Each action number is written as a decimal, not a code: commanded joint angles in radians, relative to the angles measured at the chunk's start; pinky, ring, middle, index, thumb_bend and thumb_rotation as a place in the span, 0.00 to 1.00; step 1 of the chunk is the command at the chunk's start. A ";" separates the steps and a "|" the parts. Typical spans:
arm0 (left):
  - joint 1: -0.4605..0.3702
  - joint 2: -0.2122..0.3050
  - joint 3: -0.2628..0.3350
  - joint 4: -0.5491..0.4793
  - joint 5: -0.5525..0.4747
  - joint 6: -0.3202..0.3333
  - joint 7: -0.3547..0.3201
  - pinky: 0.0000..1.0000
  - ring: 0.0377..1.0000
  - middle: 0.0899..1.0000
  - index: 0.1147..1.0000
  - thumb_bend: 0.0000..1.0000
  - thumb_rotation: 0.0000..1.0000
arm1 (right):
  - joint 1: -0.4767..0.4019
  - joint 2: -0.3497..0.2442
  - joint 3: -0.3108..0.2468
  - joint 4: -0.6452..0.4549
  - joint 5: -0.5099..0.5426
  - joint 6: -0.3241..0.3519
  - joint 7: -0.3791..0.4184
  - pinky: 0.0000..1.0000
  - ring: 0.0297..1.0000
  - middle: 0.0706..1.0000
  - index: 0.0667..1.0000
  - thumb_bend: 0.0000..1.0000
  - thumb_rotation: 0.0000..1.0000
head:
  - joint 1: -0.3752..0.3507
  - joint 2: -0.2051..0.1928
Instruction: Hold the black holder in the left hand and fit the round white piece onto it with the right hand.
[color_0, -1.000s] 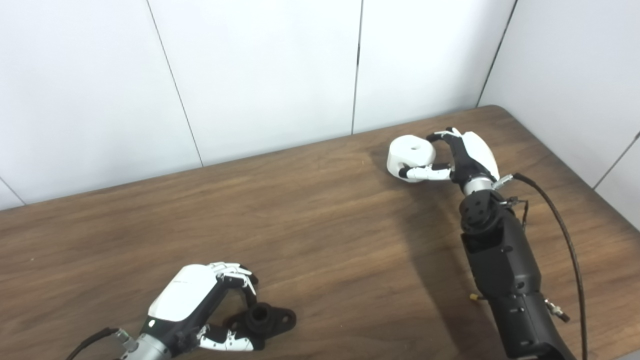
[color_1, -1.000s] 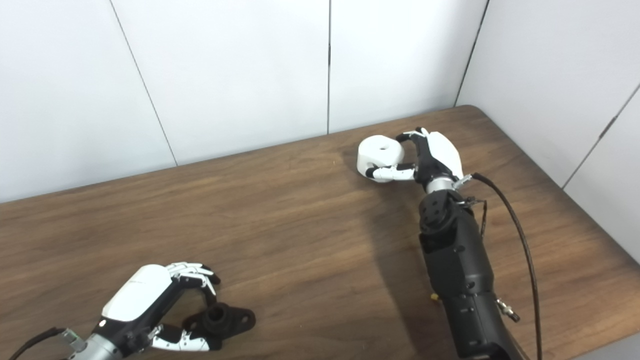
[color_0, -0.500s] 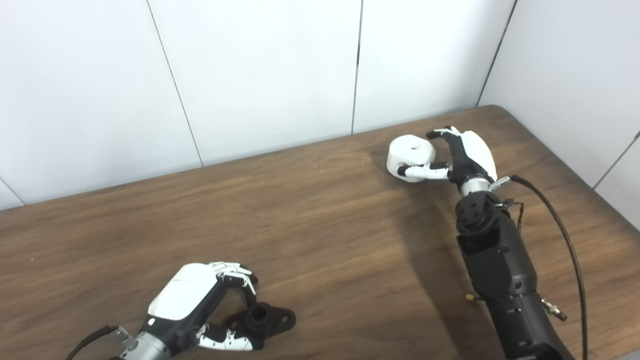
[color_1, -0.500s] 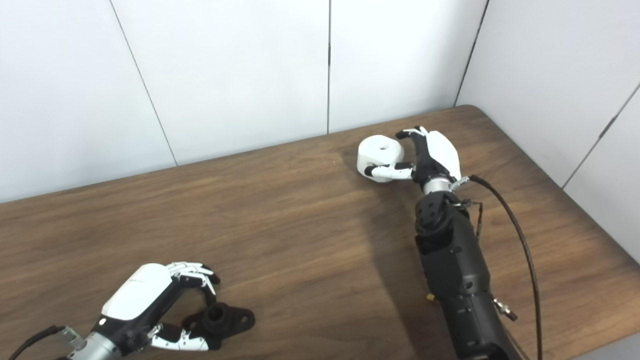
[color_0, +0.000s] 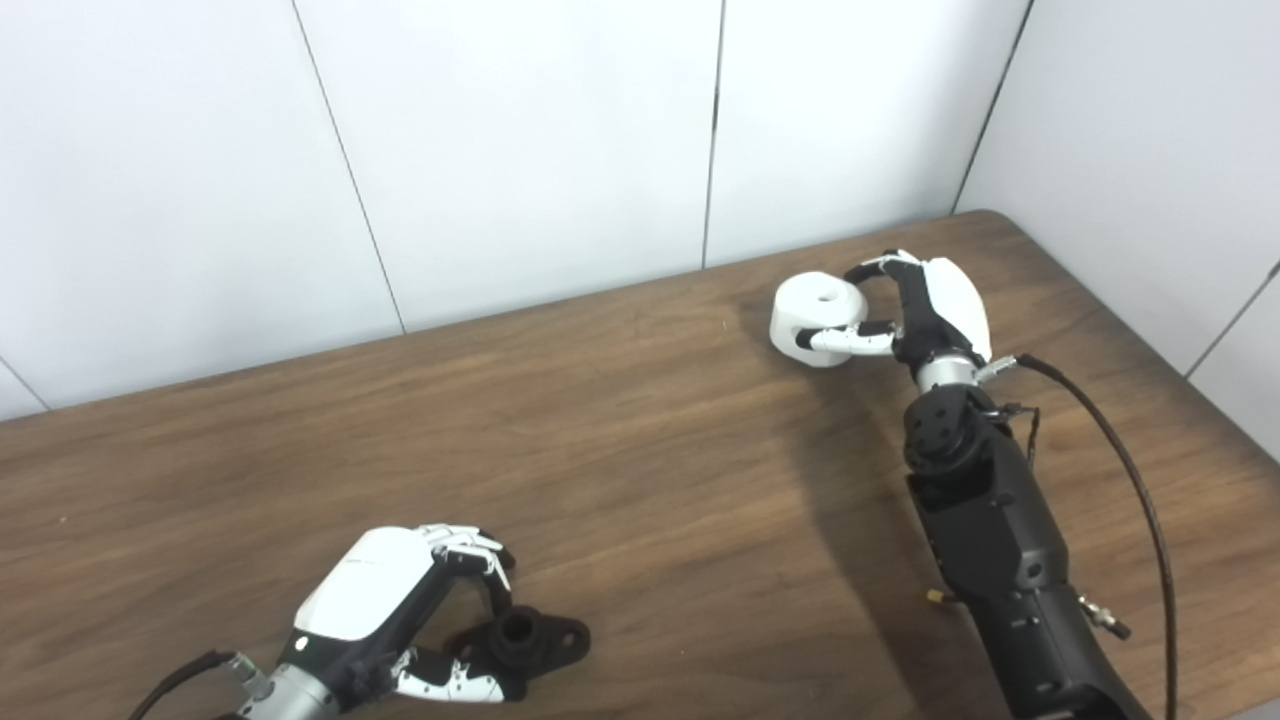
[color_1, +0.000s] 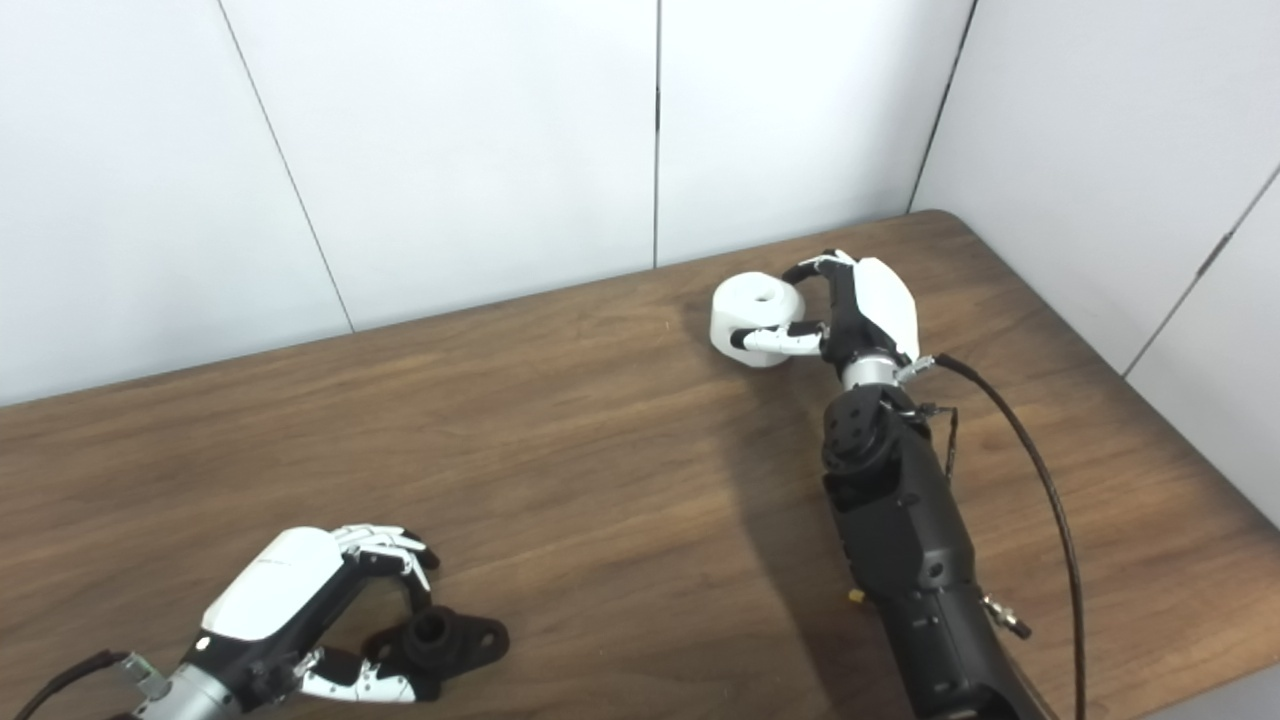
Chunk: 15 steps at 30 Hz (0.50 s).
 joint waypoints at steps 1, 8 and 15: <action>0.001 0.019 -0.011 -0.001 -0.001 0.002 -0.041 0.84 0.80 0.71 0.42 0.52 0.05 | -0.024 -0.030 -0.001 -0.011 0.005 -0.007 -0.026 1.00 0.95 0.89 0.62 0.87 0.30 | 0.001 0.001; -0.001 0.022 -0.007 0.004 -0.003 -0.007 -0.038 0.83 0.80 0.71 0.42 0.52 0.05 | -0.020 -0.035 0.008 -0.006 0.005 -0.005 -0.029 1.00 0.95 0.88 0.62 0.88 0.29 | 0.000 0.003; 0.000 0.027 -0.006 0.001 -0.011 0.000 -0.049 0.84 0.80 0.72 0.42 0.52 0.05 | -0.014 -0.034 0.007 -0.012 -0.003 -0.004 -0.018 1.00 0.96 0.90 0.67 0.93 0.32 | -0.004 0.004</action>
